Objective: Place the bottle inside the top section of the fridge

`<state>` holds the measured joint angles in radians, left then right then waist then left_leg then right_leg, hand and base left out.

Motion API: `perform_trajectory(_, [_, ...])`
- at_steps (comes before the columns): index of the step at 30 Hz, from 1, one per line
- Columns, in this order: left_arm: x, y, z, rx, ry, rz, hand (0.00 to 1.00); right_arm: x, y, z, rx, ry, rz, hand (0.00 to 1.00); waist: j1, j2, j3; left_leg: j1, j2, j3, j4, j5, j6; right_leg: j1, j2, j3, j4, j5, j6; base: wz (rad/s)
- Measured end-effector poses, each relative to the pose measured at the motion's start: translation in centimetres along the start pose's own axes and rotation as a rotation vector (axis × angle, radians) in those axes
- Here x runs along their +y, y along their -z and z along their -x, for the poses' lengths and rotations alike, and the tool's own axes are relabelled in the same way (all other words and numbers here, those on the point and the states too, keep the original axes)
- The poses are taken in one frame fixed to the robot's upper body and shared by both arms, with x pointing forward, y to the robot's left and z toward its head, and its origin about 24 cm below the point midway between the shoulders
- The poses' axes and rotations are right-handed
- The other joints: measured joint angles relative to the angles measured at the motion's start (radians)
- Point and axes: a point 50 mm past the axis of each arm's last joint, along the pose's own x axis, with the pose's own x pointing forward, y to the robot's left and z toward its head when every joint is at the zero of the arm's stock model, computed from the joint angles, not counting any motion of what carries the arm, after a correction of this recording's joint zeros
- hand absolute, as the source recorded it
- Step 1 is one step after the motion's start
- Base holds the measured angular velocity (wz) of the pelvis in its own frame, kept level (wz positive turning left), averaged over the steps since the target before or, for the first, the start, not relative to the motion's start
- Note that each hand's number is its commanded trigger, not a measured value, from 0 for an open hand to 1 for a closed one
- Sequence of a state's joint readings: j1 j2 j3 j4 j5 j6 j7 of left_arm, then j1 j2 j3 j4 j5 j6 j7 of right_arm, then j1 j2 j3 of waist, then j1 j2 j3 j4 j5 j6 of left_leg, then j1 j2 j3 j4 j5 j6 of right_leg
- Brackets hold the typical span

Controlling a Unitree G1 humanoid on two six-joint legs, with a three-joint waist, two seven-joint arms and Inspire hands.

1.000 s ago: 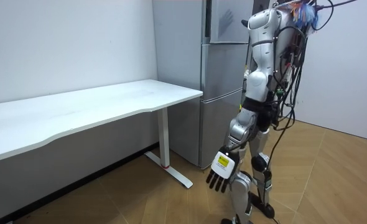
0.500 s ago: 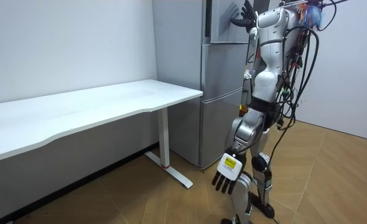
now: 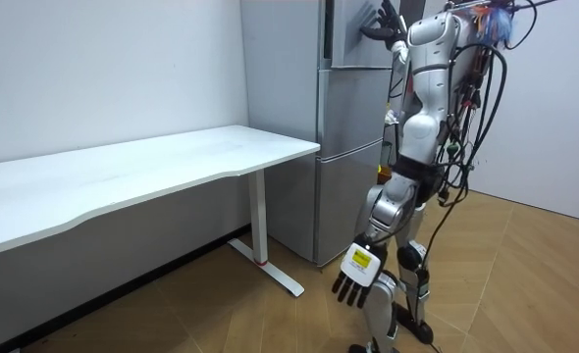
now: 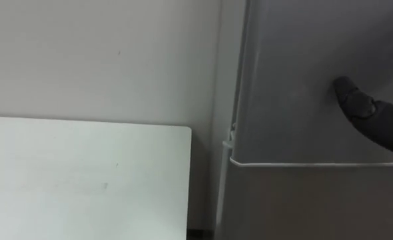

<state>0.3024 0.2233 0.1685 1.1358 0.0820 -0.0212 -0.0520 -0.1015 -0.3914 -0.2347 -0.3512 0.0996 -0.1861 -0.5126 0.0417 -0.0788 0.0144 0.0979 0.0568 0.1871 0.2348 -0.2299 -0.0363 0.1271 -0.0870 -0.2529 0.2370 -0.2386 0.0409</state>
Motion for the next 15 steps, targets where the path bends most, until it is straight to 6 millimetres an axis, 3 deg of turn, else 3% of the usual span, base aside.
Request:
perform_trajectory(8, [0.0,-0.5,0.0,-0.024,0.006,-0.032,0.00,0.4,0.4,0.0,-0.004,-0.007,0.021,0.00,0.000,-0.001,-0.0006,0.000,0.001,0.002,-0.001,0.000,0.000,-0.002,0.000,0.000,0.002,0.000,0.000,0.00])
perform_trajectory(15, [0.1,-0.6,0.0,-0.022,0.010,-0.051,0.00,0.6,1.3,-0.1,-0.007,0.001,0.087,0.00,0.023,-0.002,-0.0022,0.001,0.002,0.001,-0.001,0.000,0.000,-0.002,0.001,-0.002,0.004,0.002,-0.003,0.00])
